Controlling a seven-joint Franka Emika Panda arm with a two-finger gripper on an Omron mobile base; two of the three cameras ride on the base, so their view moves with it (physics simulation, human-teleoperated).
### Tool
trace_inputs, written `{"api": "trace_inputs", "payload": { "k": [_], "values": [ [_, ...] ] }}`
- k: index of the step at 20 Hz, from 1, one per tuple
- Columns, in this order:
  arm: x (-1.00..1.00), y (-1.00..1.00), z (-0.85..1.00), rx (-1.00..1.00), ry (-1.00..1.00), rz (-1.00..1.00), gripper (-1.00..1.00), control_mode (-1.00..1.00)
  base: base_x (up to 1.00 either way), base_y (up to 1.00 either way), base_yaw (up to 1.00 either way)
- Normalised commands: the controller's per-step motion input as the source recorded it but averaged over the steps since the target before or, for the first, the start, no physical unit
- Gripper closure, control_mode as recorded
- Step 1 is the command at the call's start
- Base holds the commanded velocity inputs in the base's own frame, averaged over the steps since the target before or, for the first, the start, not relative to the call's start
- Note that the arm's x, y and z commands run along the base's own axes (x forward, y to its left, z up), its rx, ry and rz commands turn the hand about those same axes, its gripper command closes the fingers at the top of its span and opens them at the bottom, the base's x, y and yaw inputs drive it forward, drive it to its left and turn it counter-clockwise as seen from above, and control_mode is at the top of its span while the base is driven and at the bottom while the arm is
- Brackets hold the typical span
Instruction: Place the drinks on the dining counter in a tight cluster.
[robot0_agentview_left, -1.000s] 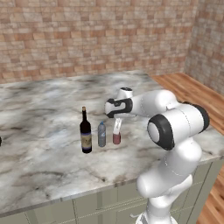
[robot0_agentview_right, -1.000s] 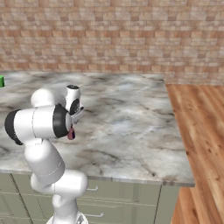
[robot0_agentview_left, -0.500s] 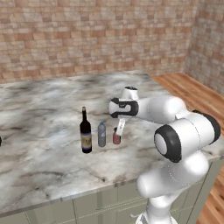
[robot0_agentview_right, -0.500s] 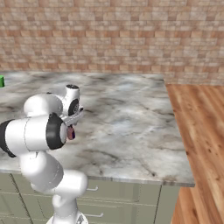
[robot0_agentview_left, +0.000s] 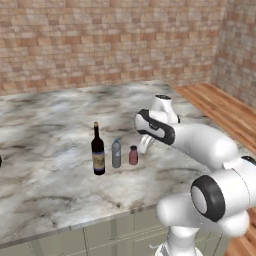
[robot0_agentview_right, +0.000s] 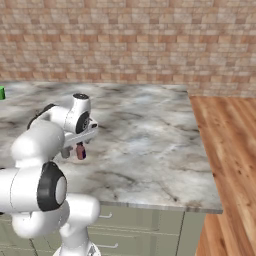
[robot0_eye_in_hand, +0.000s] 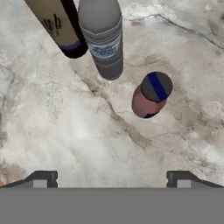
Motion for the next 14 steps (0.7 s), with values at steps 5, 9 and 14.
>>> {"api": "trace_inputs", "payload": {
  "k": [5, 9, 14],
  "values": [
    [-0.53, -0.41, 0.58, 0.05, 0.00, -0.37, -1.00, -1.00, 0.00, 0.00, 0.00],
    [-0.76, -0.38, 0.62, 0.05, 0.00, -0.33, -1.00, -1.00, 0.00, 0.00, 0.00],
    [-0.98, -0.33, 0.59, 0.04, 0.00, -0.29, -1.00, -1.00, 0.00, 0.00, 0.00]
  ]
}}
